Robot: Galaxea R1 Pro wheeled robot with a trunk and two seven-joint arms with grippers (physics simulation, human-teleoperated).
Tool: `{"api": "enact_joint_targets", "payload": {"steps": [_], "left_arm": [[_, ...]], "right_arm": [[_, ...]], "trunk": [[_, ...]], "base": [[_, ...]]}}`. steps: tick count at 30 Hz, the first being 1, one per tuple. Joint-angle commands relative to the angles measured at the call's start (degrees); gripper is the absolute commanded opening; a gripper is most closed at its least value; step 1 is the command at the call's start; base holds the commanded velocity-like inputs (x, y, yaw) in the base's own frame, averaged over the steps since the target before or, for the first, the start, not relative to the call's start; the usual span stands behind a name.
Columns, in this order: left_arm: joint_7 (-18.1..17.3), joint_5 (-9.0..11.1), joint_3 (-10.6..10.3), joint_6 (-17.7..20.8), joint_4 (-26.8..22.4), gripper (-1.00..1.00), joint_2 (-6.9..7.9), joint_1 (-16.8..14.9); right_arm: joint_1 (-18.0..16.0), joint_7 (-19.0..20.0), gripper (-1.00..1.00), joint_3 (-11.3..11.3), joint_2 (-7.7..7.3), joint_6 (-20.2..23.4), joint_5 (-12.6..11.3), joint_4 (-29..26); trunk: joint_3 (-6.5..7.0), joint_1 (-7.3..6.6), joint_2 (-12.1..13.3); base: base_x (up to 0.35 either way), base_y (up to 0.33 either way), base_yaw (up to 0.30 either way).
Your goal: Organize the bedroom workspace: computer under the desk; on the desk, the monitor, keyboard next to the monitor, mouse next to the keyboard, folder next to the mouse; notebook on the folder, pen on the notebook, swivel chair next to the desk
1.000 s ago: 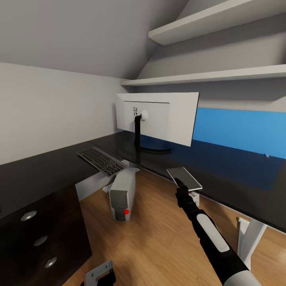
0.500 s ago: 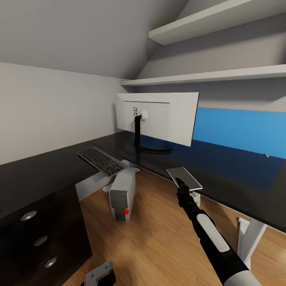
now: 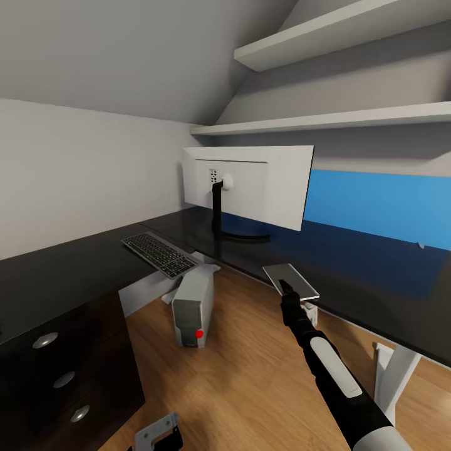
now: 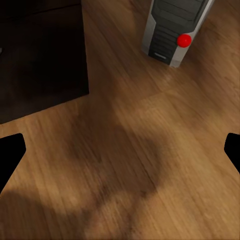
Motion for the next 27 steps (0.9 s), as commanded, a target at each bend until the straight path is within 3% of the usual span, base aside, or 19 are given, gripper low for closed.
{"api": "enact_joint_targets", "payload": {"steps": [1,27], "left_arm": [[0.3,0.05,-0.07,0.49,-0.11,1.0,0.05,-0.02],[0.36,0.02,-0.07,0.49,-0.1,1.0,0.06,-0.02]], "right_arm": [[-0.04,-0.2,1.0,0.24,-0.08,-0.47,-0.55,-0.11],[-0.04,-0.15,1.0,0.24,-0.08,-0.56,-0.56,-0.38]], "trunk": [[-0.05,-0.01,-0.02],[-0.05,-0.01,-0.02]], "base": [[0.0,0.0,0.0],[0.0,0.0,0.0]]}}
